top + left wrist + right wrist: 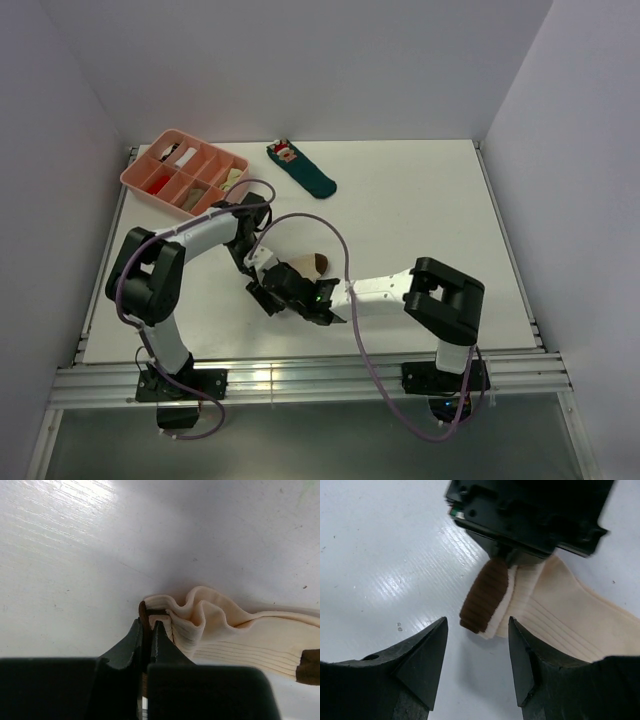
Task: Roll the socks
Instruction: Roll the sock at the center of the board.
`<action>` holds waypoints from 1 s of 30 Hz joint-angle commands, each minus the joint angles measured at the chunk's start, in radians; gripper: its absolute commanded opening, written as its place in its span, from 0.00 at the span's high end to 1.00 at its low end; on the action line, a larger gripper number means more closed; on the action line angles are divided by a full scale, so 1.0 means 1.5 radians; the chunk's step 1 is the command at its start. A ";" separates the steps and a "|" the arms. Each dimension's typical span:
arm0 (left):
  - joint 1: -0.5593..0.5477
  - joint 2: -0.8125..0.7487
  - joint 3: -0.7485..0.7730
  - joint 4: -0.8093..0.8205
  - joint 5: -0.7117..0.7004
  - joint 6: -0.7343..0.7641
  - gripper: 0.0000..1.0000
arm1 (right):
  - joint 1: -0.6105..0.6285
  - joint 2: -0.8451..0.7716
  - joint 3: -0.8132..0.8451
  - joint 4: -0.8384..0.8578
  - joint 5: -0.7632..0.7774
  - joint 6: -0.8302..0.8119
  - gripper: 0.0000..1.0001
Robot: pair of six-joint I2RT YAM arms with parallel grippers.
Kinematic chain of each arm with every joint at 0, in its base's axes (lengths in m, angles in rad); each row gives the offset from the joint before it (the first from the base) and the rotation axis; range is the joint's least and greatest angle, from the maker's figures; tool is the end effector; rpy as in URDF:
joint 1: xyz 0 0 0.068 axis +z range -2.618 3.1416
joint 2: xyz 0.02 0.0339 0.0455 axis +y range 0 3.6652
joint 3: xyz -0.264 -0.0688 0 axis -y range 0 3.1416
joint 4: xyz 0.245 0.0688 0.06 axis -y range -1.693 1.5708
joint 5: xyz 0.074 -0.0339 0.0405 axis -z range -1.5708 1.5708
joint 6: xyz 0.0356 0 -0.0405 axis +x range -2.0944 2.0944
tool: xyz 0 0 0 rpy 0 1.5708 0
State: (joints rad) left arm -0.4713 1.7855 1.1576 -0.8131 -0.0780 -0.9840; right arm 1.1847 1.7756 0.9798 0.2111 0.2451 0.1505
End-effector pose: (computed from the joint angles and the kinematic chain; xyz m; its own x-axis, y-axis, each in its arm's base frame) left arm 0.2899 -0.1446 0.1675 -0.8586 -0.4942 -0.1360 -0.4900 0.8693 -0.0650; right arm 0.1505 0.3474 0.1790 -0.3288 -0.4227 -0.8445 -0.7820 0.6232 -0.0074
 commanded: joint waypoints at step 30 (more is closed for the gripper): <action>-0.007 -0.113 -0.036 0.028 -0.014 0.006 0.63 | -0.006 0.072 -0.009 0.031 0.000 0.045 1.00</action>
State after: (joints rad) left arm -0.4774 1.7145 1.1137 -0.7956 -0.0841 -0.9649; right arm 1.2236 1.9377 1.0336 0.2806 0.3893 0.1490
